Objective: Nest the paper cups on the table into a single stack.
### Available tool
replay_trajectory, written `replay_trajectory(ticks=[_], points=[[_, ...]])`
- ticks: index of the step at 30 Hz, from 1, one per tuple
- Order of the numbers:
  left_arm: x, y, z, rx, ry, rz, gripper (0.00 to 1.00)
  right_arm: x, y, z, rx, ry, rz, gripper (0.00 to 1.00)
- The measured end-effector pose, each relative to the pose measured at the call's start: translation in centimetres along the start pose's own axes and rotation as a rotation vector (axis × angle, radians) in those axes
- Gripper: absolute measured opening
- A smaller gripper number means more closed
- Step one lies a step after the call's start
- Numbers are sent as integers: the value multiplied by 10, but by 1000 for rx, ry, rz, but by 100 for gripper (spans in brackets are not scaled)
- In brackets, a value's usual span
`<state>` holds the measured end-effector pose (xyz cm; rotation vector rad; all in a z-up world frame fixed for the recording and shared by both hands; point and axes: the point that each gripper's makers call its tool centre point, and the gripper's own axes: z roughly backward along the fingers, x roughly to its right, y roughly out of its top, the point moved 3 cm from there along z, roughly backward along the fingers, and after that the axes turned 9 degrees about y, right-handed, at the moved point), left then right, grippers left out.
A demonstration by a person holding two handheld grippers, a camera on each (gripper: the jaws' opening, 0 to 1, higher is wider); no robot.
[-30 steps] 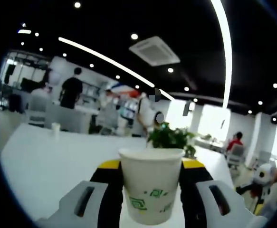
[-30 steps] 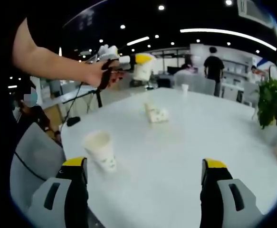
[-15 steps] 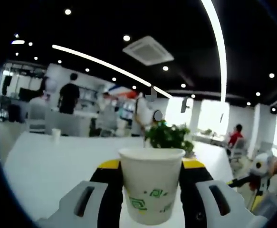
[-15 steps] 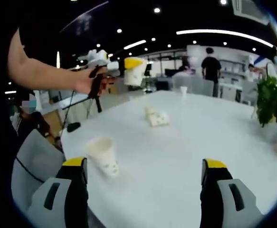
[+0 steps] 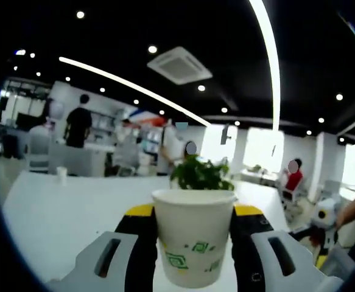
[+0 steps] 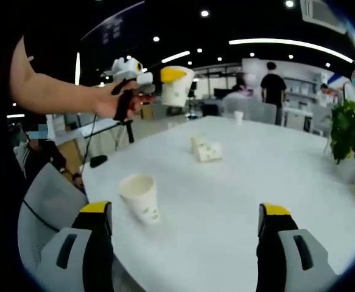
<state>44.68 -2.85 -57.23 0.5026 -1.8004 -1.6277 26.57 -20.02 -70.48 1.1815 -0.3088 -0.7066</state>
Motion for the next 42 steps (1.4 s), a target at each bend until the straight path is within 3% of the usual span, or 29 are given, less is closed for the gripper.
replay_trajectory(ticks=[6,42], points=[[4,0,5,2,-7,20,44,-3,1,2,2,-2,7,98],[45,-5,39,19,-37,-48,43,-5,11,-3,26,9,21,98]])
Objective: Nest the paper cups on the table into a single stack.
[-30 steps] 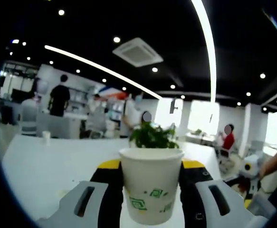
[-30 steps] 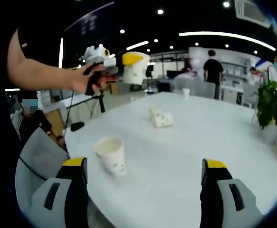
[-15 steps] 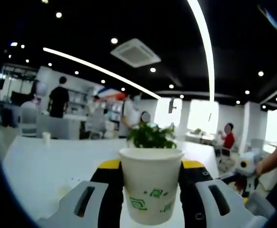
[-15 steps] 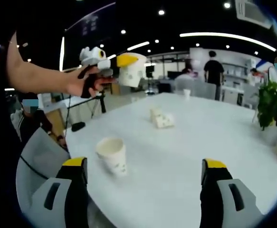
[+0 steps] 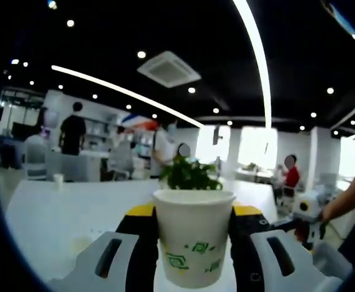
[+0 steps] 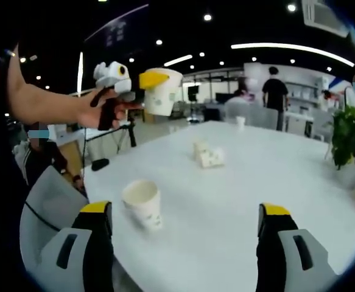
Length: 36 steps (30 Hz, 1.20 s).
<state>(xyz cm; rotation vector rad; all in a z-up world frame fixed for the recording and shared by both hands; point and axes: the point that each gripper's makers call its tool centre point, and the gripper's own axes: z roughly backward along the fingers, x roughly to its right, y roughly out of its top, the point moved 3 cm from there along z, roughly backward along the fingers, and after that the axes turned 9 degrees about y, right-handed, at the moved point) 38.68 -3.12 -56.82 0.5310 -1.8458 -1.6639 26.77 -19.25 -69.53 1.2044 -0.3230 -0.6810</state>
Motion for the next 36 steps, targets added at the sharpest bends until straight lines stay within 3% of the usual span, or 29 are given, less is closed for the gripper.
replay_trajectory(ticks=[10,36], points=[[15,4,7,13,-7,-49,43,-2,5,0,11,7,7,98],[47,10,28,92,-75,-23,42,-4,-5,9,-2,-2,-4,98]])
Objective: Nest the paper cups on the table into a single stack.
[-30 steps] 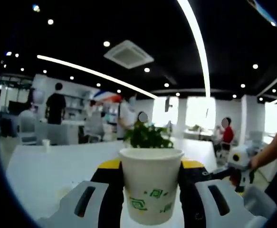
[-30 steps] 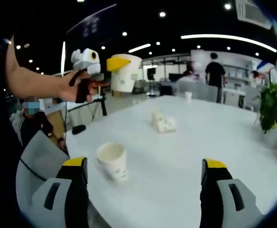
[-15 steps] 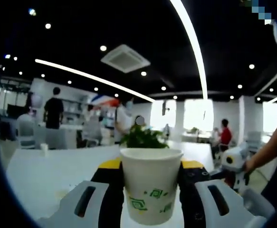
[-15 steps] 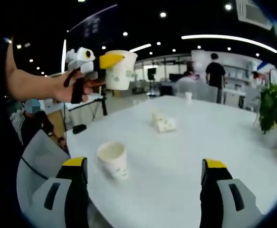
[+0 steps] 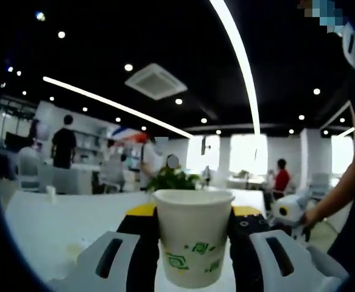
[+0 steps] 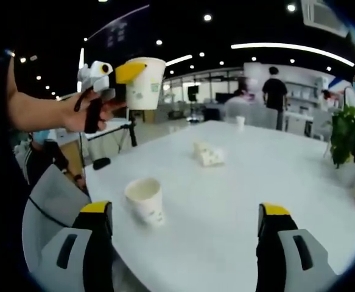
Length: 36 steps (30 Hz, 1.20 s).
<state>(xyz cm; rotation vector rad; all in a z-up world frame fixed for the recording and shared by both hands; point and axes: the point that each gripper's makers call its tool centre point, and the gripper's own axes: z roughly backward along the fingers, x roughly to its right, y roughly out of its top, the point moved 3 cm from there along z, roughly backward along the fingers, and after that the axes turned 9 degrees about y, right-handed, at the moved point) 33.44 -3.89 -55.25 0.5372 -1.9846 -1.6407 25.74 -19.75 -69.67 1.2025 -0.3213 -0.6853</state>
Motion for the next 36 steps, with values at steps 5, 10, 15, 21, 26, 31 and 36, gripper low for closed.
replay_trajectory(ticks=[5,10,15,21,26,31,36], points=[[4,2,1,12,-5,-4,42,0,-2,0,-1,1,-2,98],[7,1,2,17,0,-8,41,-1,-1,0,1,1,-3,98],[13,2,2,24,-8,-21,41,-1,-2,1,1,-1,-6,97],[17,-3,2,13,-22,-33,41,-2,-4,2,-3,-4,-10,97],[18,-8,3,8,-25,-36,40,-1,-5,1,-2,-5,-11,97],[19,-10,5,21,-26,-41,39,0,-5,0,-3,-5,-12,97],[18,-16,6,13,-23,-35,40,-1,-7,0,-7,-5,-16,97]])
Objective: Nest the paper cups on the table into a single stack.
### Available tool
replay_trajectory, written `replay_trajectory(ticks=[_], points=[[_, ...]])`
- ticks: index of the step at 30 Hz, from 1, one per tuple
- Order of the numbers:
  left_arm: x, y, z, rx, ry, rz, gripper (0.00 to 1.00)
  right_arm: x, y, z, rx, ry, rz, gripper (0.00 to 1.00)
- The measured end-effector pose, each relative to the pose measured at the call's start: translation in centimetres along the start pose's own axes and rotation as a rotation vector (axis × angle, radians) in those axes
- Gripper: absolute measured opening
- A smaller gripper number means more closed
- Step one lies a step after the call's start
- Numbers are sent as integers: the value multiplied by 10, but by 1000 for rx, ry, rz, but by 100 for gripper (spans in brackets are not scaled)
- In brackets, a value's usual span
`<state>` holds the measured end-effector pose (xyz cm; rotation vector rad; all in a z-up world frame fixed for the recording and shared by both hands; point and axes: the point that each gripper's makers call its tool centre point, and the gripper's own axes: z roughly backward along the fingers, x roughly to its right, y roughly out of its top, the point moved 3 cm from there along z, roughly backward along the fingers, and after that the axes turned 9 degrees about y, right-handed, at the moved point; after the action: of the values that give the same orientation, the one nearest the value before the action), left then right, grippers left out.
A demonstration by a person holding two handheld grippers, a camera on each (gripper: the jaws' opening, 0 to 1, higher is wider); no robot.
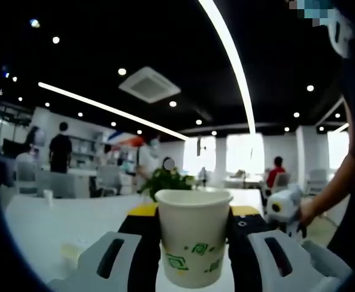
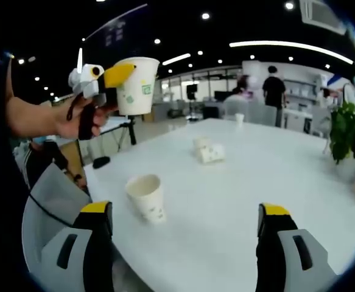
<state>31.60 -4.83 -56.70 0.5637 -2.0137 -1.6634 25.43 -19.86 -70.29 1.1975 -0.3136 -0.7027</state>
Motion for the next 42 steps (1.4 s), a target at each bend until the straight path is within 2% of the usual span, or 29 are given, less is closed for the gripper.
replay_trajectory(ticks=[15,23,32,42], points=[[-3,-28,6,-18,5,21,42,0,-6,1,-15,-4,-6,97],[-4,-34,7,-7,-1,48,42,0,-7,3,-15,-8,-10,97],[-1,-48,10,-21,-8,60,42,-1,-9,6,-24,-12,-12,97],[0,-69,15,-46,-19,87,43,-4,-11,6,-44,-8,-7,98]])
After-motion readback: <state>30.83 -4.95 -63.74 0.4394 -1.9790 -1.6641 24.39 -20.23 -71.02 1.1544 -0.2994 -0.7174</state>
